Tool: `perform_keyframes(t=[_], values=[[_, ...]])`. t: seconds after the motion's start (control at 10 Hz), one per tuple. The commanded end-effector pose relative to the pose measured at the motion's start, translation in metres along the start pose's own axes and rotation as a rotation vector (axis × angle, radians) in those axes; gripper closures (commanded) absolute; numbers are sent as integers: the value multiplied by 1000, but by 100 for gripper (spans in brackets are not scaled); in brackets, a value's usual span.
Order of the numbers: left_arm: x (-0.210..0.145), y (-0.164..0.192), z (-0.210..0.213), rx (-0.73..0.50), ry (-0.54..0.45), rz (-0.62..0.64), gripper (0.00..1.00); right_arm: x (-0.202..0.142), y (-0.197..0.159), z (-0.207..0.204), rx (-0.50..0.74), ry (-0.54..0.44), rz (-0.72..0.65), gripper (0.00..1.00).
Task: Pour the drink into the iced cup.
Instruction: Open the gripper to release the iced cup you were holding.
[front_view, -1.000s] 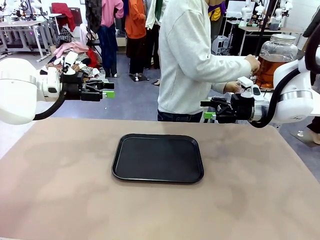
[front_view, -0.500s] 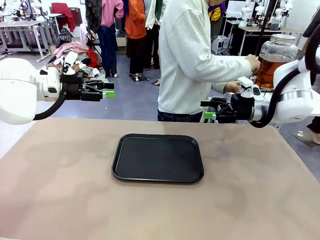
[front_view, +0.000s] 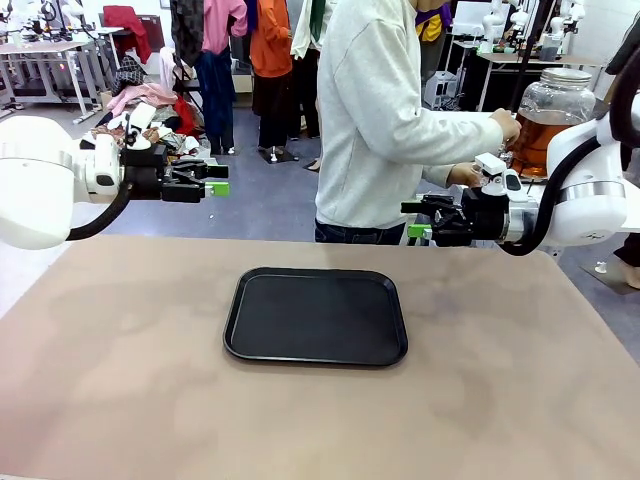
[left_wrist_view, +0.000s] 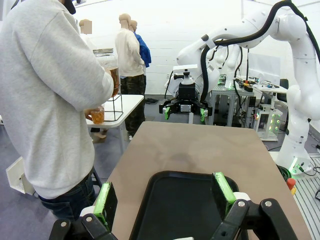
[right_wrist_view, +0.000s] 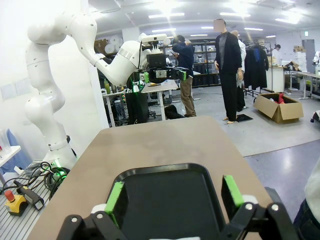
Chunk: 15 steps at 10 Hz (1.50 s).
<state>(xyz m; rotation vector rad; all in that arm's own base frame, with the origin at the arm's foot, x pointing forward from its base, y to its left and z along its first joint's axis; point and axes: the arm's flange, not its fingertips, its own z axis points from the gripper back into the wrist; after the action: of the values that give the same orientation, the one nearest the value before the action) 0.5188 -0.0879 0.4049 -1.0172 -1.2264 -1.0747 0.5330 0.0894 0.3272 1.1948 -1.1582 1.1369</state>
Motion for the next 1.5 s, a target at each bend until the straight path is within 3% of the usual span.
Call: perform_keyframes(t=[0.0,1.4], values=[[2,0,-1,12,-8,0,0,2,-2,-1,2,-1,4,0],[2,0,-1,12,-8,0,0,2,-2,-1,2,-1,4,0]])
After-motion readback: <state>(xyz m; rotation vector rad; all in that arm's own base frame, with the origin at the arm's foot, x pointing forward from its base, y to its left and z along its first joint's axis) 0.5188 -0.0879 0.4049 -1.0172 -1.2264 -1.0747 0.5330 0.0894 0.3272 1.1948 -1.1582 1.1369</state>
